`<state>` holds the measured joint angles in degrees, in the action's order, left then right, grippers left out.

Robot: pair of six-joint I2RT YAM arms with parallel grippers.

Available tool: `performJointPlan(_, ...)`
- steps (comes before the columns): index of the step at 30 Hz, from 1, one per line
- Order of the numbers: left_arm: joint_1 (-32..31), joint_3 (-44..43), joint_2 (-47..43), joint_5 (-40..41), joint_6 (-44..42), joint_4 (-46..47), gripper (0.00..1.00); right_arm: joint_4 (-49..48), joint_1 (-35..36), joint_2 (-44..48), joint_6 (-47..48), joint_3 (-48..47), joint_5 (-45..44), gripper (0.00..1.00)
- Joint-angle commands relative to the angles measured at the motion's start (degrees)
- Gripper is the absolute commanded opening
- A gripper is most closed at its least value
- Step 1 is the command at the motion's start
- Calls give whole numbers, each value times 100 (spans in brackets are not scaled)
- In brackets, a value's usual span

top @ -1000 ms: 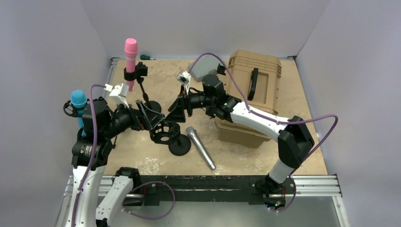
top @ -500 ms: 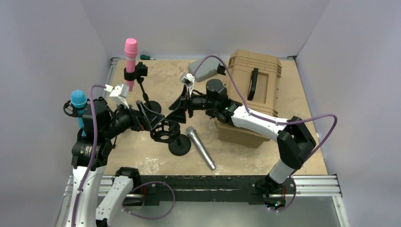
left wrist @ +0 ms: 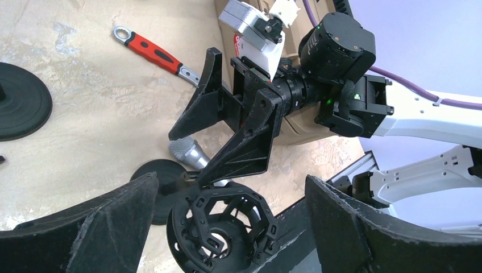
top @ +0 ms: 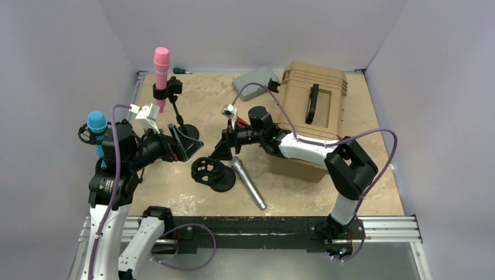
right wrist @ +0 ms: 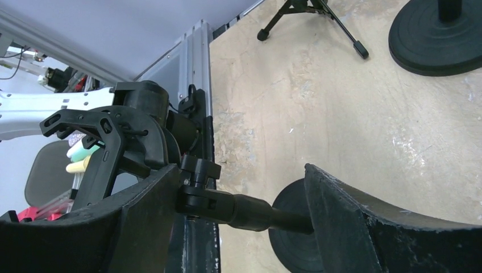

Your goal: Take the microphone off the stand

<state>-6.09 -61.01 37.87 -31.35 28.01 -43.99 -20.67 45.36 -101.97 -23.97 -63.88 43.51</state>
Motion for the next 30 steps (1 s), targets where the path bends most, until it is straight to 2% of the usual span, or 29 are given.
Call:
performJointPlan(1, -25, -83, 28, -95, 28, 138, 97, 1184, -55, -256, 742, 273, -747, 75)
performJointPlan(4, -24, -231, 61, 47, -70, 49, 97, 1476, -55, -95, 757, 17, -772, 75)
performJointPlan(9, -25, -955, 361, 398, -305, -101, 98, 1744, -54, 212, 739, -419, -795, 77)
performJointPlan(15, -24, -2087, 846, 1807, -563, 44, 99, 2048, -54, 357, 635, -1126, -1053, 81)
performJointPlan(19, -20, -2441, 1437, 2568, -636, 395, 100, 2453, -62, 387, 636, -1540, -1570, 81)
performJointPlan(28, -2, -3541, 2819, 3719, -1261, 458, 100, 2506, -143, 852, 524, -1363, -1911, 81)
performJointPlan(30, 2, -3726, 3060, 3725, -1379, 382, 100, 2500, -142, 899, 502, -1280, -1920, 81)
